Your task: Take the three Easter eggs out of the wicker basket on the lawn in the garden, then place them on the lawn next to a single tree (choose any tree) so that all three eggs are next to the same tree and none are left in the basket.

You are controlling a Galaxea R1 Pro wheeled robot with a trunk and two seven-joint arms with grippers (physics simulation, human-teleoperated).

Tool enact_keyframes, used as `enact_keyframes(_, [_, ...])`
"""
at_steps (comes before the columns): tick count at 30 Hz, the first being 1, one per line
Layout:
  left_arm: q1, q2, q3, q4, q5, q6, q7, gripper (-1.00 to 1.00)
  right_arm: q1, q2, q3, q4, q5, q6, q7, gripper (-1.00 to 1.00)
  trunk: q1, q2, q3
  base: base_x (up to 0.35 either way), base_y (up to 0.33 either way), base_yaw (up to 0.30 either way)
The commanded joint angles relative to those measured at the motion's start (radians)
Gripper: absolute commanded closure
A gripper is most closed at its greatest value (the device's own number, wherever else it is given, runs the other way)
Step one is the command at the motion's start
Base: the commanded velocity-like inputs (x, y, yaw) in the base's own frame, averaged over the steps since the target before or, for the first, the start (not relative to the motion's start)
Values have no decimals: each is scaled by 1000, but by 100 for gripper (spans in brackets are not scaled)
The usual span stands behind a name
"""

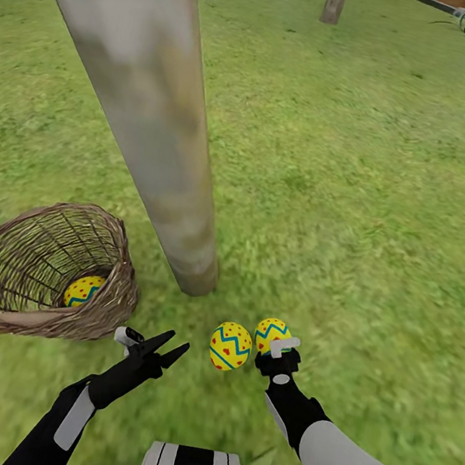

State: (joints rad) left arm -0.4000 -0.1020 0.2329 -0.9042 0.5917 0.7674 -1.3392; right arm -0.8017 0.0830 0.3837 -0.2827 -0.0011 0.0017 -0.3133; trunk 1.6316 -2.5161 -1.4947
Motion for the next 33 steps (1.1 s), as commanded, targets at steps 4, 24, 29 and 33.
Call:
enact_keyframes(4, [0,-1,3,0,-1,10,-3,-100,-1,0,6,0,0,0,-6,-100,-2,1,15,0,0,0])
enact_keyframes(24, [0,-1,2,1,-1,10,-3,-100,-1,0,6,-1,-2,0,-6,-100,-11,5,92,0,0,0])
enact_keyframes(29, [0,-1,2,1,-2,9,-2,-100,-1,0,6,-1,-2,0,-6,-100,-13,7,112,0,0,0])
enact_keyframes(33, [0,-1,2,1,-2,9,-3,-100,-1,0,6,-1,-2,0,-6,-100,-15,8,127,0,0,0])
